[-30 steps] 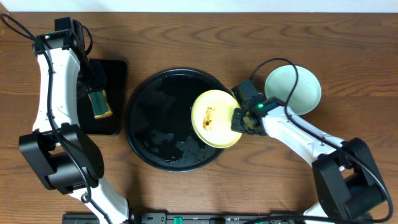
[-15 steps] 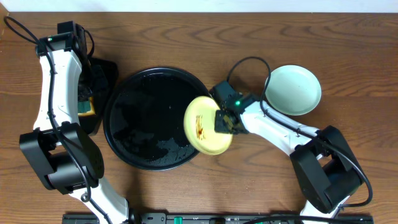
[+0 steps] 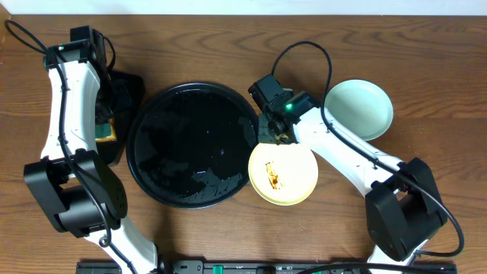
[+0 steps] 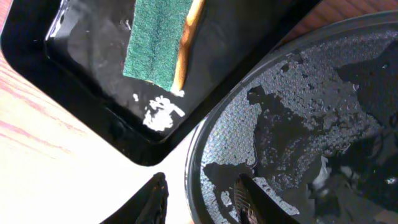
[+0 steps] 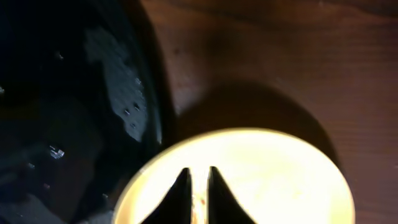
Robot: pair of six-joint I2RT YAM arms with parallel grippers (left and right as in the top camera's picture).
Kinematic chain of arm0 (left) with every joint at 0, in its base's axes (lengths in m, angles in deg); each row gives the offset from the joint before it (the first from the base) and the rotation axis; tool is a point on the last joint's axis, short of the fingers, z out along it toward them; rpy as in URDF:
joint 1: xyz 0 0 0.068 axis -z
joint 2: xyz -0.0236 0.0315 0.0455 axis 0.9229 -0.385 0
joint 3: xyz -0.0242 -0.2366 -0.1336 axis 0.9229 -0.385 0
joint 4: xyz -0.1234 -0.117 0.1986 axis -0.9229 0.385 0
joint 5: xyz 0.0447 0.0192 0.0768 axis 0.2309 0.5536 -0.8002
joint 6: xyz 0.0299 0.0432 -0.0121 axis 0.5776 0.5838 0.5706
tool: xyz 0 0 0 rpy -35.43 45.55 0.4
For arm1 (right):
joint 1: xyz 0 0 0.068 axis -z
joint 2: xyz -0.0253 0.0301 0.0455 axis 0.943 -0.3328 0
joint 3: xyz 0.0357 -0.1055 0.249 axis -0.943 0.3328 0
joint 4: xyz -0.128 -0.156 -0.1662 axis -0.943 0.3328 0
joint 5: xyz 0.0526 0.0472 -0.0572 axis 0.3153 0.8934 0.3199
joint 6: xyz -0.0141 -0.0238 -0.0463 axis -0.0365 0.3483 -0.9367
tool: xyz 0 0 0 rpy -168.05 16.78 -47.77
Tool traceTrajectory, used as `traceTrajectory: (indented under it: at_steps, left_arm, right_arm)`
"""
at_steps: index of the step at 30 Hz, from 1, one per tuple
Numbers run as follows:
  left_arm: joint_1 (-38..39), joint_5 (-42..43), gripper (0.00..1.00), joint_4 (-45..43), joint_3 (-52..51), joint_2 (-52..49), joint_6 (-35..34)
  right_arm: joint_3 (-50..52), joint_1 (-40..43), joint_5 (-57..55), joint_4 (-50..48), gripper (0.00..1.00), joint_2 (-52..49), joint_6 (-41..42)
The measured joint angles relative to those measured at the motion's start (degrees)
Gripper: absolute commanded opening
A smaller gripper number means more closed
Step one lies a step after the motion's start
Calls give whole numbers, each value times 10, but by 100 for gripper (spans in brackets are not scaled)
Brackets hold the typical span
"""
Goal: Clean dirty plates on tray and stack at the side
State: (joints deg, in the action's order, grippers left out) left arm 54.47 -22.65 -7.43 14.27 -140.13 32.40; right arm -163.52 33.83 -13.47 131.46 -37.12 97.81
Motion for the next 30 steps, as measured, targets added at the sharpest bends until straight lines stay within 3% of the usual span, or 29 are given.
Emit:
traceTrajectory:
  at_steps: [2,5,7,11,20,23,30]
  left_arm:
    - [0,0,37,0,0,0,0]
    - [0,0,37,0,0,0,0]
    - [0,0,37,0,0,0,0]
    - [0,0,37,0,0,0,0]
    - [0,0,37,1,0,0,0]
    - [0,0,37,2,0,0,0]
    - [0,0,37,2,0,0,0]
  right_arm:
    - [0,0,-2,19,42,0,6]
    - [0,0,-15,56,47,0,17]
    - [0,0,-26,75,56,0,24]
    - [1,0,-37,85,55,0,30]
    - [7,0,-9,16,75,-6,-6]
    - [8,0,8,-1,66,-7,-10]
    - [8,-37,26,-5,74,-20,1]
